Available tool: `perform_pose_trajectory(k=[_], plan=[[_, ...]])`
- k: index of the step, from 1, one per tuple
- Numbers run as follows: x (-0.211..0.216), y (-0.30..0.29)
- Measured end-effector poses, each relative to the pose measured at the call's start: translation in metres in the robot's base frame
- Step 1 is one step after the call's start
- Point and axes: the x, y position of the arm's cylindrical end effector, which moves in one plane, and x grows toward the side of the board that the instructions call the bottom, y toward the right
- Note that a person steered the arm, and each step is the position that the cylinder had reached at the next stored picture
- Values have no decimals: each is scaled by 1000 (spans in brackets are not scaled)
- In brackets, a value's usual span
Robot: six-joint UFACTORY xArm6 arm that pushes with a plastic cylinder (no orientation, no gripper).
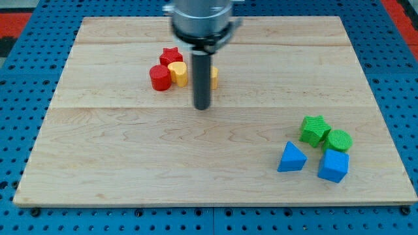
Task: Push yellow heart and yellow hexagon towards the top of the board
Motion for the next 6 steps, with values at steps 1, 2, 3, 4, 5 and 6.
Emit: perform_pose_trajectory(k=[1,2,3,4,5,6], plan=[[-34,-15],[-34,-12],[-34,-22],[-35,-38],[-37,-40],[-46,-6]])
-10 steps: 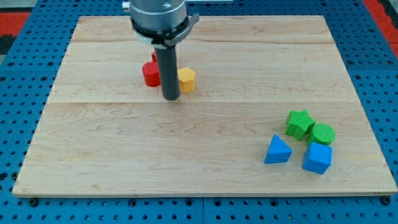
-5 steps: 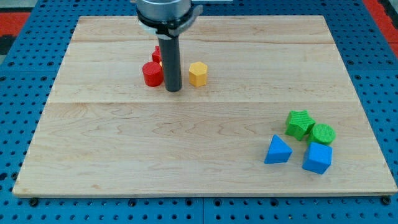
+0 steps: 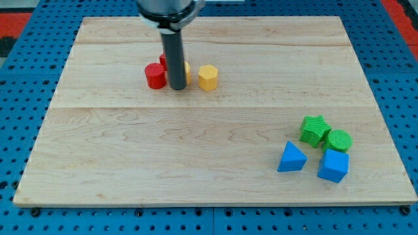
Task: Push yellow heart and yellow hexagon towards the top of the board
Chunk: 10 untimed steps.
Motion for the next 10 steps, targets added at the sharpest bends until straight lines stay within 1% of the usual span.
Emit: perform_pose_trajectory(k=[1,2,3,4,5,7,8,10], plan=[[-9,35],[-22,57],[20,57],[10,8],[-7,-21],[-10,-15],[-26,-7],[-38,35]])
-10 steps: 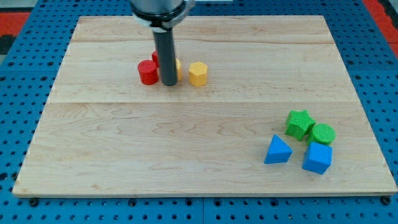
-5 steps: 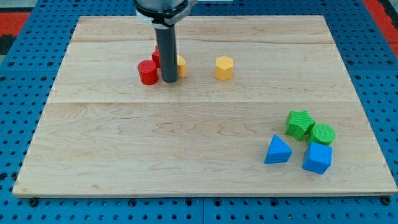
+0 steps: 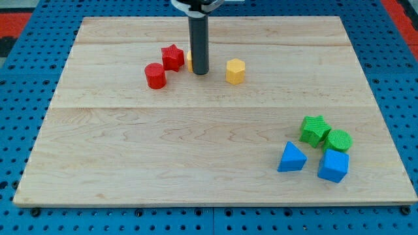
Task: Push yellow heart and yellow hexagon towards the top of the board
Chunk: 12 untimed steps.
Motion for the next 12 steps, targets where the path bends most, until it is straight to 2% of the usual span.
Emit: perform_pose_trajectory(k=[3,4,5,6,8,9,10,11,12], plan=[[-25,37],[12,19],[23,-23],[10,-42],[5,24],[27,33],[79,42],[65,73],[22,73]])
